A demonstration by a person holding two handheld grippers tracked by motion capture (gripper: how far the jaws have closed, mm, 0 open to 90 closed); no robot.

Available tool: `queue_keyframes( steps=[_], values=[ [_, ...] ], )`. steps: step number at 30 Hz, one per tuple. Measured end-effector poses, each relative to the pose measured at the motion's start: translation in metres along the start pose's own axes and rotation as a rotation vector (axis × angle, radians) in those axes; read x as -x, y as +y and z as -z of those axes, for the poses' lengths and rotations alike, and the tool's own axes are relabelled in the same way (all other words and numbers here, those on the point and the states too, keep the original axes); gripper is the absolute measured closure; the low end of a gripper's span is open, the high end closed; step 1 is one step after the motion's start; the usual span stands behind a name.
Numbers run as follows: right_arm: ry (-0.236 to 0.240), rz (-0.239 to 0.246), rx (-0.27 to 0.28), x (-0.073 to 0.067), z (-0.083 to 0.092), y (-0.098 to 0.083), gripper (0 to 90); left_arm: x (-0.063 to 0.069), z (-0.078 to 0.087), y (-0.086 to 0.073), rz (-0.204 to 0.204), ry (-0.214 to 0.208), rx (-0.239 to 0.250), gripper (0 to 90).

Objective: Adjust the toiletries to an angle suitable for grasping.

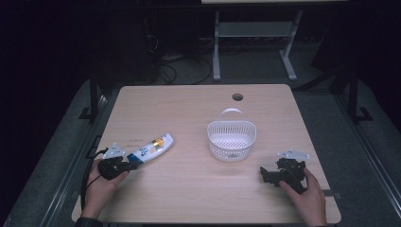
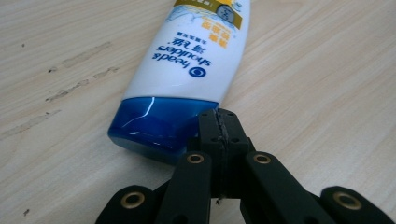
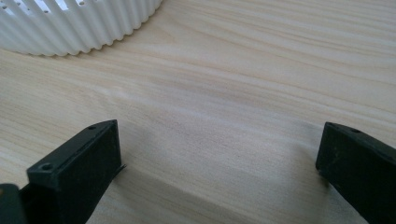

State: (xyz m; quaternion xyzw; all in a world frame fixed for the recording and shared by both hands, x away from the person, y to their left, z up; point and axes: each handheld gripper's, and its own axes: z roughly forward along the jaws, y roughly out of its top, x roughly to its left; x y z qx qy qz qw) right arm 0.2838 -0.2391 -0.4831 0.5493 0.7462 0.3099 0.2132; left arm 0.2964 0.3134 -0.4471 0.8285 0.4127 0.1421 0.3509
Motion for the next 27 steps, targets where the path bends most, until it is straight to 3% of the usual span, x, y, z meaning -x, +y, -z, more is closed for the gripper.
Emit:
queue_keyframes(
  steps=[27],
  values=[
    [0.000,0.000,0.000,0.000,0.000,0.000,0.0,-0.029,-0.009,0.013,0.044,0.062,0.011,90.0]
  ],
)
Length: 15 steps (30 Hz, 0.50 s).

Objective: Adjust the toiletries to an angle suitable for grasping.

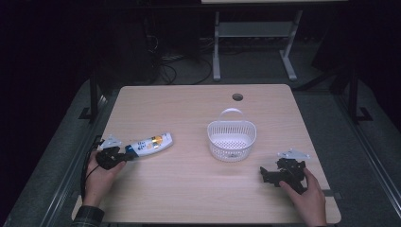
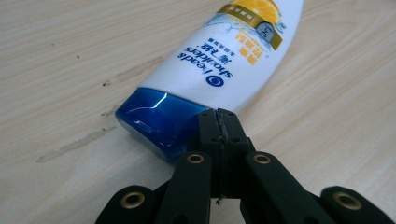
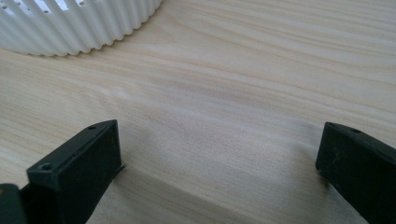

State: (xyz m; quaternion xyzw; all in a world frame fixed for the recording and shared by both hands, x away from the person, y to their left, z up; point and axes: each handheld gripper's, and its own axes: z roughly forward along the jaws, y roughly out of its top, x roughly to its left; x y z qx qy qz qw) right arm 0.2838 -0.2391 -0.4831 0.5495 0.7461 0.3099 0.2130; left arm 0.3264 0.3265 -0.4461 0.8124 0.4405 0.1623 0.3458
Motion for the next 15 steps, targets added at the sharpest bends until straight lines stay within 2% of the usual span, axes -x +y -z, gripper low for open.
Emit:
queue_keyframes(
  steps=[15],
  values=[
    [0.000,0.001,0.000,0.000,0.000,0.000,0.0,-0.016,-0.013,0.012,0.010,0.034,0.003,90.0]
  ],
)
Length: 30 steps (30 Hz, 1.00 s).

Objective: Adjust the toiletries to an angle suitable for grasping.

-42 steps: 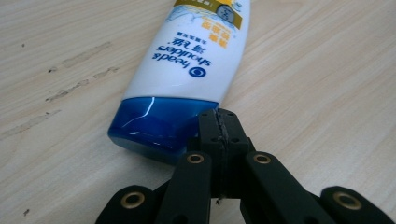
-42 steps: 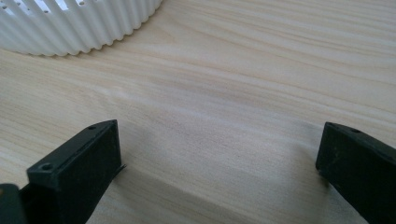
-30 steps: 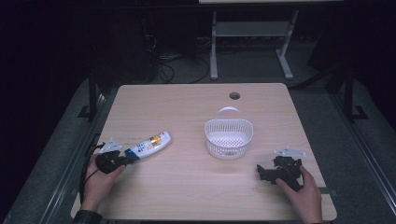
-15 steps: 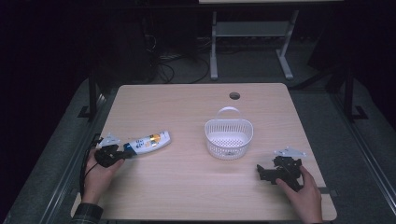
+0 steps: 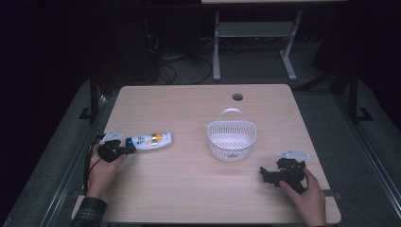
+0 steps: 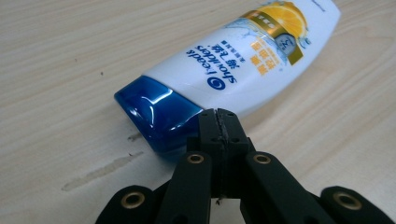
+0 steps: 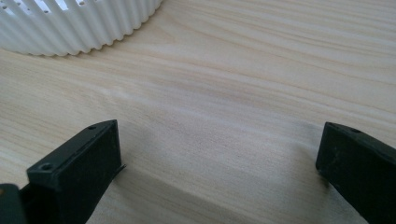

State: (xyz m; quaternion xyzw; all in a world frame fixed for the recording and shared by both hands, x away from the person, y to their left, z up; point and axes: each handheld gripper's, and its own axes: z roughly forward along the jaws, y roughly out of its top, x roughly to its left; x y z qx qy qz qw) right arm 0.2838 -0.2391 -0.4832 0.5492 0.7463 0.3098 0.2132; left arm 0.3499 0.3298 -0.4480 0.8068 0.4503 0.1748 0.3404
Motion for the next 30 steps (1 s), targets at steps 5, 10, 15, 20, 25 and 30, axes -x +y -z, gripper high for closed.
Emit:
queue_keyframes(
  steps=[5,10,15,20,25,30],
  values=[
    [0.000,-0.001,0.000,0.000,0.000,0.000,0.0,-0.002,-0.002,0.001,0.007,-0.005,0.008,90.0],
    [0.000,-0.001,0.000,0.000,0.000,0.000,0.0,0.000,0.001,0.002,0.003,-0.014,0.015,90.0],
    [0.000,0.000,0.000,0.000,0.000,0.000,0.0,0.003,0.005,0.007,0.005,-0.037,0.033,90.0],
    [0.000,0.000,0.000,0.000,0.000,0.000,0.0,0.009,0.005,0.014,-0.001,-0.095,0.040,90.0],
    [0.001,0.000,0.000,0.000,0.000,0.000,0.0,0.016,0.003,0.023,-0.012,-0.120,0.038,90.0],
    [0.002,0.001,0.000,0.000,0.000,0.000,0.0,0.021,0.002,0.034,-0.018,-0.136,0.045,90.0]
  ],
)
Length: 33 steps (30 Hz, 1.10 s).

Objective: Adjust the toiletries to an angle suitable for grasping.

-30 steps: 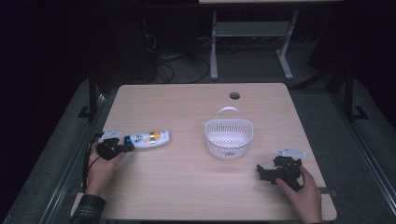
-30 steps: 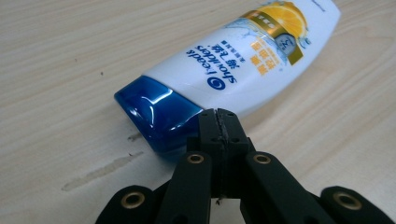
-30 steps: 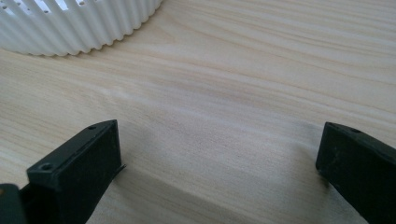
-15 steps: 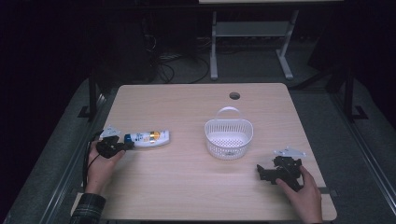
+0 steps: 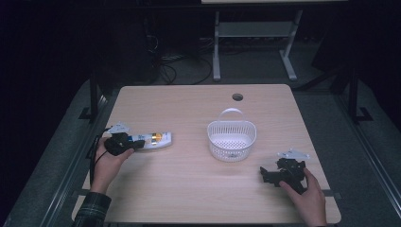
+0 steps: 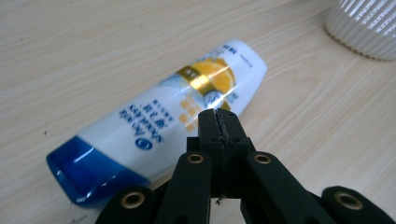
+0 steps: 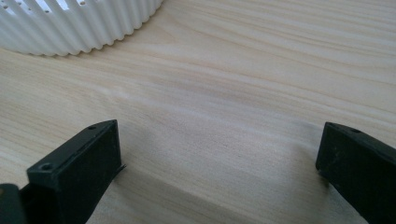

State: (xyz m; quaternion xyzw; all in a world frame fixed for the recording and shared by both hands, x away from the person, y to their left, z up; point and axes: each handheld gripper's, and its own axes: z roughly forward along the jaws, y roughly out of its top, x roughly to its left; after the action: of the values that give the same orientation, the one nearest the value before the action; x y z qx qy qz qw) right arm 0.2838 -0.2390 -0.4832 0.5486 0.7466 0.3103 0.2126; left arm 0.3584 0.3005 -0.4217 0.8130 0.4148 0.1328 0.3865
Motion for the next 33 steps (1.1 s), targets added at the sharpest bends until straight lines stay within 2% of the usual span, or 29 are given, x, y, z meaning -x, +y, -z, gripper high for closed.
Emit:
queue_keyframes(
  steps=[5,15,19,26,33],
  values=[
    [0.000,0.000,0.000,0.000,0.000,0.000,0.0,0.001,-0.002,0.009,-0.001,0.011,0.007,90.0],
    [0.000,0.000,0.000,0.000,0.000,0.000,0.0,0.007,-0.014,0.033,0.000,-0.009,0.018,90.0],
    [0.001,0.000,0.000,0.000,0.000,0.000,0.0,0.010,-0.021,0.043,-0.014,-0.014,0.016,90.0],
    [0.002,0.001,-0.001,0.000,0.000,0.000,0.0,0.013,-0.034,0.060,-0.011,-0.029,0.026,90.0],
    [0.002,0.001,-0.001,0.000,0.000,0.000,0.0,0.015,-0.053,0.068,-0.008,-0.032,0.024,90.0]
  ],
)
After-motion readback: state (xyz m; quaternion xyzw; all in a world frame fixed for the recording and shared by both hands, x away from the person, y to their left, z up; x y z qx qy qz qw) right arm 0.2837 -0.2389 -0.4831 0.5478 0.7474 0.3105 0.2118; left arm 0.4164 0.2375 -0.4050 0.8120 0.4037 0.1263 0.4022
